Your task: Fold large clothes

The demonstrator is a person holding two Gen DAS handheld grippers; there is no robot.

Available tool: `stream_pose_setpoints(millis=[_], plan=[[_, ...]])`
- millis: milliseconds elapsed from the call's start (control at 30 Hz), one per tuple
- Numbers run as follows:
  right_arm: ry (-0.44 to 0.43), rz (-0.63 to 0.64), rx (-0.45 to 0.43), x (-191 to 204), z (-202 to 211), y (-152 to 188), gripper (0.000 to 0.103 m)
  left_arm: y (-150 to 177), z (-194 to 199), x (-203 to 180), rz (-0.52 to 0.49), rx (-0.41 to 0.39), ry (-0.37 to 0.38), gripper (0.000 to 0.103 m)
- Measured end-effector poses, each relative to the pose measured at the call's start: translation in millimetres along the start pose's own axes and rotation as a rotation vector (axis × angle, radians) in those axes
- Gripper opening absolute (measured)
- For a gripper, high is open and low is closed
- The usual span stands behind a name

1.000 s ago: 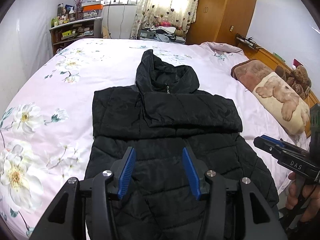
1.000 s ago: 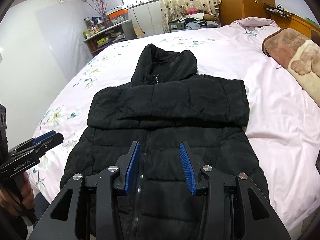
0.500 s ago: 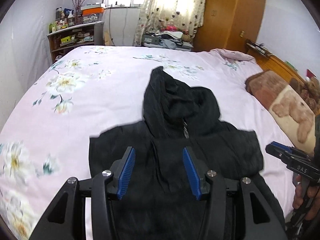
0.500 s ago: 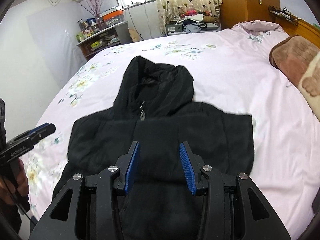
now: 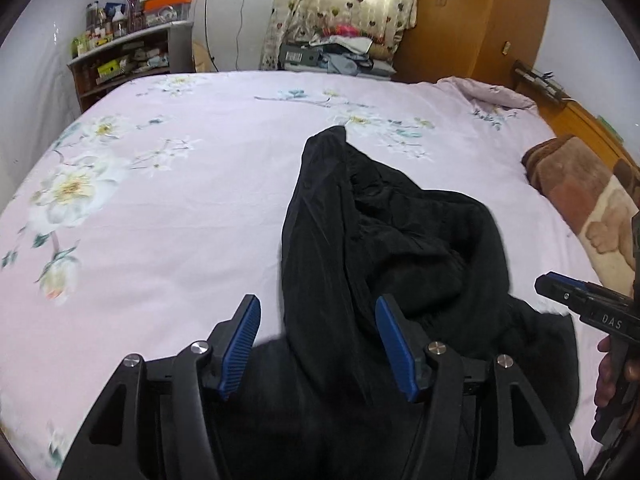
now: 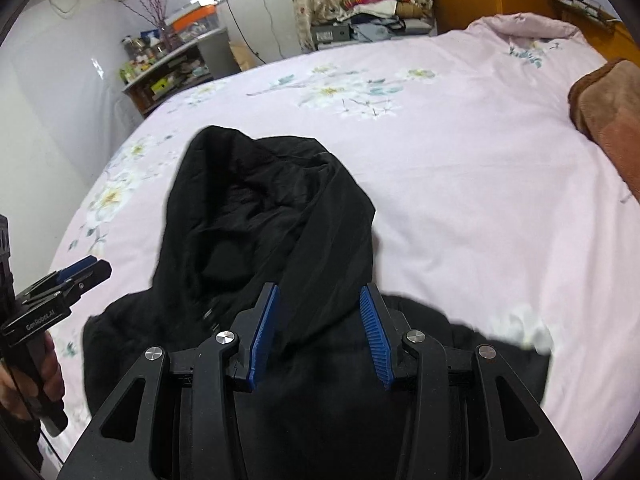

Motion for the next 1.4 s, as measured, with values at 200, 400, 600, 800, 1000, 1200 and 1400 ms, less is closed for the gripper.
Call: stream_pose_setpoints(millis=[200,400,600,800,1000,1200,1400], plan=[[-0.013,-0.016,0.03,-22,-53,-29,0.043,-21,-60,0,0.034,0.039,0.007,0.062],[-0.05,-0.042,0.041,-28,-82,-43,0.039,-25,-80,-14,0.014,0.053,0.074,0.005],[-0.071,0.005,-0.065,-7,-38,-41,0.006,-25,-32,-11,0.03,-0.057,0.102,0.001],[-0.116,0.027,-0.154,19,34,-18,0.005,-9,40,3,0.07,-0.137,0.144,0.001],[-0.146,0.004,-0.187,31,90,29,0.005,26,98,6,0.063,-0.179,0.154,0.001],[-0.144,-0.033,-0.157,27,108,89,0.005,82,124,15,0.081,-0.154,0.153,0.001],[-0.134,-0.073,-0.082,19,103,144,0.005,122,116,24,0.113,-0.06,0.124,0.001]])
Point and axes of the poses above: each gripper's, at about its wrist camera, not at the fingertips, and z roughly against the way its jaws point, x to its left, y to its underside, the point moved 5 cm from there along -z, roughly the way its jaws point, and after that the axes turned 7 degrees about -y, right-handed, at the moved point
